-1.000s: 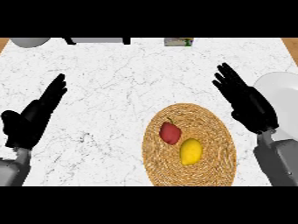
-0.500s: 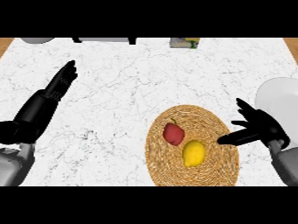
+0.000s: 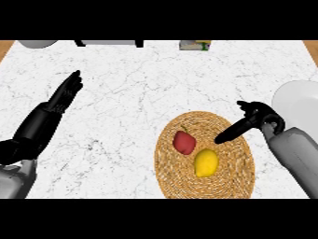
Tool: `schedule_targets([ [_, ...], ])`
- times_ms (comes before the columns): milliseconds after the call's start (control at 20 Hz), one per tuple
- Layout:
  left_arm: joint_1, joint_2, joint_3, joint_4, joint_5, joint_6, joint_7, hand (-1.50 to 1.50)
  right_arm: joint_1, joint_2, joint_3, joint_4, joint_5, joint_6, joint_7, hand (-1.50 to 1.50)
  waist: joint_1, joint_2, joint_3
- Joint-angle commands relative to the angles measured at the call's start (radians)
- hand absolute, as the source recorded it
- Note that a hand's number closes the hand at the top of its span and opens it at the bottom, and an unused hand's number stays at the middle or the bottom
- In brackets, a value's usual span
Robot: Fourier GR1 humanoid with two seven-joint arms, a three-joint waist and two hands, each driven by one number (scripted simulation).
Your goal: Pick the lemon from the placemat and place it in the plate
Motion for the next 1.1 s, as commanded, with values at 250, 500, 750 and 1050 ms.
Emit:
schedule_targets([
  [250,0.004,-0.018,0.012,-0.010,0.003,-0.015,0.019,0.00,-0.130,0.042,-0.080,0.043,-0.250,0.119,0.345,-1.50,-0.011,0.000,0.002],
  [500,0.002,0.026,0.058,-0.020,0.033,-0.065,0.017,0.00,-0.164,-0.011,-0.044,0.138,-0.314,0.195,0.369,-1.50,0.002,0.002,0.002],
  [750,0.012,-0.020,0.038,-0.010,-0.005,-0.034,0.002,0.00,-0.219,-0.037,-0.027,0.221,-0.360,0.189,0.384,-1.50,0.002,0.004,0.002],
  [1050,0.026,-0.019,0.051,-0.010,-0.028,-0.050,-0.013,0.00,-0.187,-0.057,-0.019,0.233,-0.408,0.192,0.342,-1.50,-0.006,0.001,0.003],
])
